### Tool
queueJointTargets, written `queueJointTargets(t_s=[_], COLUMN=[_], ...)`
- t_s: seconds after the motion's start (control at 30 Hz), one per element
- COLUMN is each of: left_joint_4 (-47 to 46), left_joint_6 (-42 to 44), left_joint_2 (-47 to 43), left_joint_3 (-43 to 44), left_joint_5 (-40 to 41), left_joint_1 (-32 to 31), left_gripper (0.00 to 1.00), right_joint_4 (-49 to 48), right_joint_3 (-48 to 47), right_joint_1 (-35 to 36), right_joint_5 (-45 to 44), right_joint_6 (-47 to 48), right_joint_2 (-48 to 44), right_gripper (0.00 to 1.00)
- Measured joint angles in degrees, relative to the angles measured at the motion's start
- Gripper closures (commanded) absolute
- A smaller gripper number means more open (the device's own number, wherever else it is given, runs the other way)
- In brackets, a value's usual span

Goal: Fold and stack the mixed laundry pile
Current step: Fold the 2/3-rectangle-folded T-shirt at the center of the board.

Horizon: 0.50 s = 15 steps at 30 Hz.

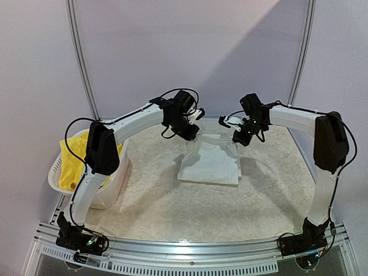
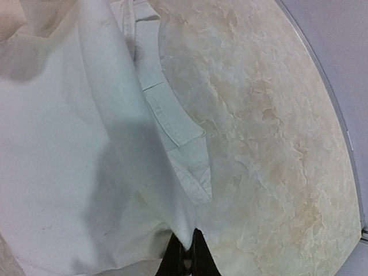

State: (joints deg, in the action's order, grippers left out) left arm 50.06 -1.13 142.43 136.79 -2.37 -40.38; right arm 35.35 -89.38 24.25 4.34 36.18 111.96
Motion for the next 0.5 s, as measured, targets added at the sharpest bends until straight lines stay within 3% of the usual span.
queueJointTargets(t_s=[0.1,0.17,0.23,0.4,0.5], left_joint_4=[-3.2,-5.0,-7.3,-10.8,-14.6], left_joint_6=[-0.6,-1.4,-2.8,-7.3,-10.2], left_joint_2=[2.8,4.8,6.4,6.3,0.7], left_joint_3=[0.9,2.1,3.0,2.3,-6.3], left_joint_5=[0.2,0.3,0.9,4.9,6.6], left_joint_1=[1.0,1.6,2.5,5.0,6.1], left_gripper=[0.95,0.72,0.58,0.46,0.43], right_joint_4=[-0.1,0.1,0.7,2.5,3.5], right_joint_3=[-3.6,-7.3,-11.4,-16.9,-15.3], right_joint_1=[-0.5,-1.0,-1.9,-6.8,-10.9], right_joint_5=[-0.4,-0.7,-0.7,1.4,5.2], right_joint_6=[-1.5,-2.6,-4.6,-12.3,-16.8], right_joint_2=[4.5,8.3,12.0,15.5,13.2], right_gripper=[0.95,0.77,0.60,0.47,0.39])
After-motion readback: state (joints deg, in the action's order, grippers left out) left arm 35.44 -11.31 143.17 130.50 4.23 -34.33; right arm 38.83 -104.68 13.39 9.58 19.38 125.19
